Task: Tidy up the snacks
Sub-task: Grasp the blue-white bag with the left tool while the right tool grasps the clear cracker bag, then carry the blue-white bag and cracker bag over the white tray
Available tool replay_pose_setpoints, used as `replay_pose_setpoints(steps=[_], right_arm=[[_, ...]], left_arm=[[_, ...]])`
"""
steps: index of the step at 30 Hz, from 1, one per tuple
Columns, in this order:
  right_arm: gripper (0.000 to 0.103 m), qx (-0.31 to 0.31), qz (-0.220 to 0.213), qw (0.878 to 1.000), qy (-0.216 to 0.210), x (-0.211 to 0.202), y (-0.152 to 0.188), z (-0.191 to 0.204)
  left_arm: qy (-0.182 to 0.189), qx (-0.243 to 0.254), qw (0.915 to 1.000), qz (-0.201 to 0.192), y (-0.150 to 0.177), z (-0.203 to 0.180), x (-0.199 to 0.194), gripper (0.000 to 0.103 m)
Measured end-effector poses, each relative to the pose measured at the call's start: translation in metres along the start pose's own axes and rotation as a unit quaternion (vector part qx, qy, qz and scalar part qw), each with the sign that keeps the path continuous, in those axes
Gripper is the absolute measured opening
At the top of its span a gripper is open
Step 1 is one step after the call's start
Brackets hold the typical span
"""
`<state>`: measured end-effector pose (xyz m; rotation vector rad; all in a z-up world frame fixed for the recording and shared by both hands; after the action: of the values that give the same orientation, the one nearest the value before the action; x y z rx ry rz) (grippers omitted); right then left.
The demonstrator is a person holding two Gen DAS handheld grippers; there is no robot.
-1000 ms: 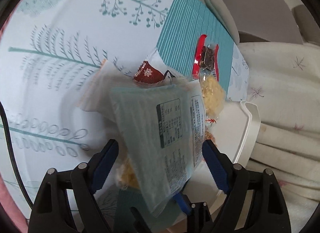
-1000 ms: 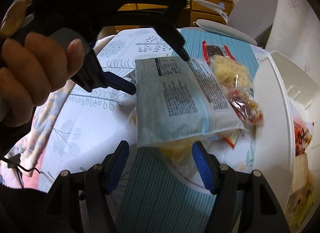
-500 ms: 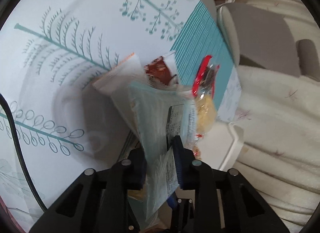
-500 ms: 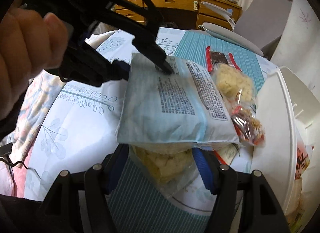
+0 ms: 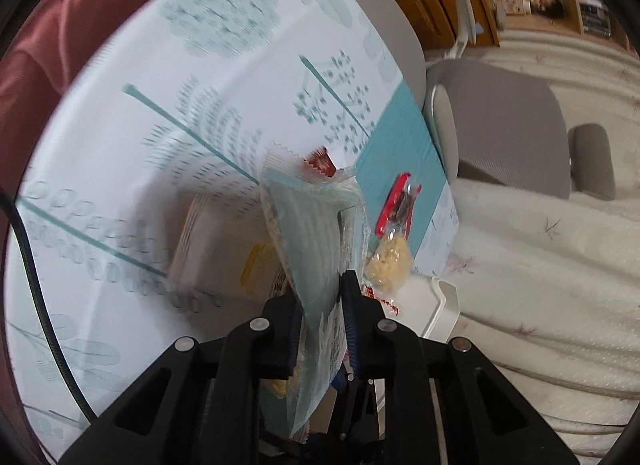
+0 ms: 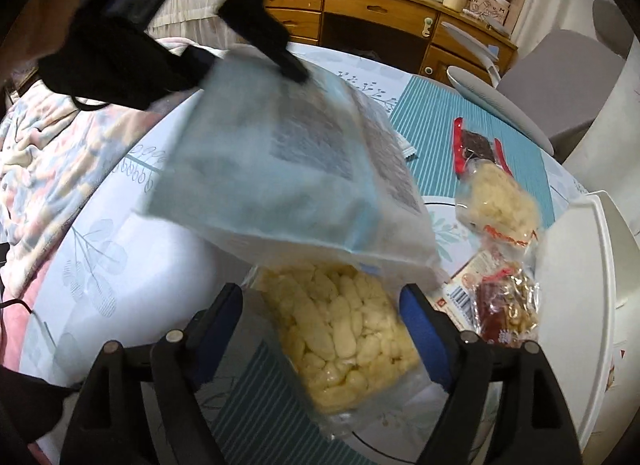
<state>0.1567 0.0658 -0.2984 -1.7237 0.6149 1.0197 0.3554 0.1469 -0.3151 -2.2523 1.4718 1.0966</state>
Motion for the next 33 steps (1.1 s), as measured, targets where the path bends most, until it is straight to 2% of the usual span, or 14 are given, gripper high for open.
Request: replay_pose_setpoints(steps=[3, 6, 10, 14, 20, 33], right_arm=[[0.084, -0.003, 0.000, 1.000, -0.001, 0.004, -0.003, 0.000], [0.084, -0.012, 0.019, 1.000, -0.005, 0.014, -0.001, 0.004], [0.084, 0.006, 0.011, 1.000, -0.002, 0.013, -0.003, 0.001], [0.078, 0.026, 0.018, 0.999, -0.003, 0.015, -0.004, -0.001], [0.067, 0.040, 0.031, 0.999, 0.007, 0.009, -0.003, 0.001], [0.064, 0.148, 0.063, 0.987, -0.014, -0.032, 0.016, 0.023]], left_arm=[[0.000, -0.007, 0.9999, -0.015, -0.002, 0.011, -0.018, 0.016], [0.003, -0.015, 0.9996, -0.025, -0.003, 0.020, -0.033, 0.016], [0.003, -0.014, 0.9993, -0.035, -0.002, 0.026, -0.048, 0.016], [0.006, -0.014, 0.9992, -0.038, 0.000, 0.033, -0.060, 0.016], [0.011, -0.012, 0.9993, -0.034, 0.005, 0.040, -0.074, 0.015], [0.012, 0.033, 0.9994, -0.001, 0.034, 0.032, -0.114, 0.015]])
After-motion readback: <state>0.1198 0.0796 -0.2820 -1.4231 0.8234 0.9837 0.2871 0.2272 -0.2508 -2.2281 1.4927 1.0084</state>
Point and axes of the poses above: each gripper's, at about its wrist camera, not at the fingertips, and x roughly the way its jaws point, z to its left, y to its underside, the point moved 4 cm from there along x, roughly the way its jaws point, and after that the axes turned 3 degrees about -z, right-handed, at the moved point
